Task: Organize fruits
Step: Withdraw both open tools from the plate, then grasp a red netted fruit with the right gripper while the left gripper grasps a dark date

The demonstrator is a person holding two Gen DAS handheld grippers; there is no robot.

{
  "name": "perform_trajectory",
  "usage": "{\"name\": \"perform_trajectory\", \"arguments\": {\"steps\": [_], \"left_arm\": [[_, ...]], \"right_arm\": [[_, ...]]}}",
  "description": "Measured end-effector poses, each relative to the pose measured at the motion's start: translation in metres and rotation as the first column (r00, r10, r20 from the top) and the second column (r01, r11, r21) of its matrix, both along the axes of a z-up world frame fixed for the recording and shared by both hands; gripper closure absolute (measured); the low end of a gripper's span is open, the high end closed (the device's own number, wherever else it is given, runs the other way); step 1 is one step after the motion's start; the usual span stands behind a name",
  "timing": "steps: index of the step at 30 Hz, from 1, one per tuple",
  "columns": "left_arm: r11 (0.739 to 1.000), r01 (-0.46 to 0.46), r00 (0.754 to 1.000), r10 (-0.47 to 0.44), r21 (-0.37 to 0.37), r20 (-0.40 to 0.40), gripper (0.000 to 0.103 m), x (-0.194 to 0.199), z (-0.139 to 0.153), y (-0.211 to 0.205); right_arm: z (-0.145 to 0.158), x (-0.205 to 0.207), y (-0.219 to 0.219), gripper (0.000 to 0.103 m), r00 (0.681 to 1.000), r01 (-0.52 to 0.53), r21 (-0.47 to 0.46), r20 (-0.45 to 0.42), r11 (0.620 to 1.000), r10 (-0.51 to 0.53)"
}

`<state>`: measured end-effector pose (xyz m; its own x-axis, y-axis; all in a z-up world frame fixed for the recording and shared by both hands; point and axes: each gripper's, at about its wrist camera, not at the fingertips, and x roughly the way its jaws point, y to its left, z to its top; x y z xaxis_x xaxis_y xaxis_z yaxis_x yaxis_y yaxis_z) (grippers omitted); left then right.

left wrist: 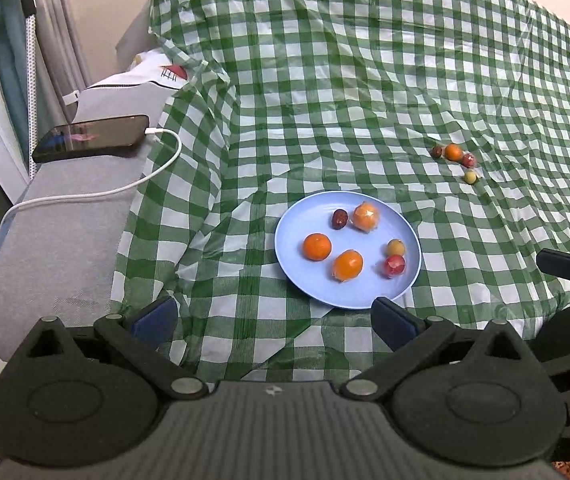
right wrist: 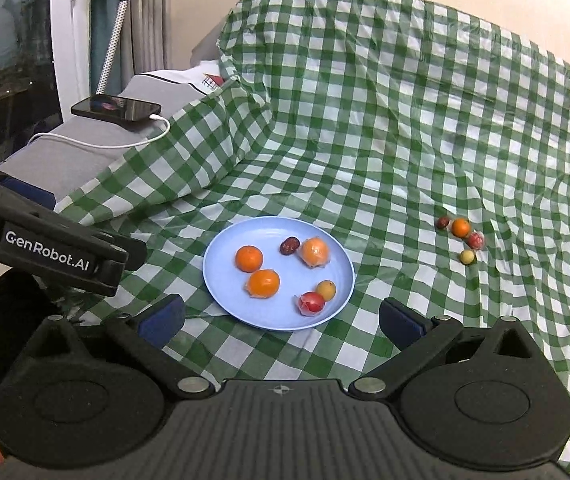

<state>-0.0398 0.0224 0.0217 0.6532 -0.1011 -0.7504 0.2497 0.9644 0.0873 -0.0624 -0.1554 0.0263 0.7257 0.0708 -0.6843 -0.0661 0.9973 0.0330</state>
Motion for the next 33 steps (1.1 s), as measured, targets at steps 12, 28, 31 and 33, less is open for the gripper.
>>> {"name": "perform_trajectory", "arguments": {"steps": [12, 28, 31, 33], "left_arm": [[1.000, 0.017, 1.000, -0.017, -0.005, 0.009, 0.000, -0.002, 0.004, -0.006], [1.000, 0.017, 0.997, -0.016, 0.010, -0.073, 0.000, 0.043, -0.004, -0.033], [0.999, 0.035, 0.997, -0.034, 0.020, -0.075, 0.000, 0.057, -0.003, -0.047], [0.998, 0.050, 0.996, -0.047, 0.031, -0.078, 0.000, 0.067, -0.005, -0.059]], "right_arm": [[0.005, -0.005, -0.002, 0.001, 1.000, 0.024, -0.003, 0.014, 1.000, -0.024], [-0.032, 0.028, -0.054, 0.001, 0.979, 0.199, 0.052, -0.042, 0.979, -0.197], [-0.042, 0.036, -0.077, 0.001, 0.964, 0.264, 0.039, -0.037, 0.964, -0.263], [-0.050, 0.044, -0.095, 0.001, 0.947, 0.320, 0.032, -0.037, 0.947, -0.319]]}}
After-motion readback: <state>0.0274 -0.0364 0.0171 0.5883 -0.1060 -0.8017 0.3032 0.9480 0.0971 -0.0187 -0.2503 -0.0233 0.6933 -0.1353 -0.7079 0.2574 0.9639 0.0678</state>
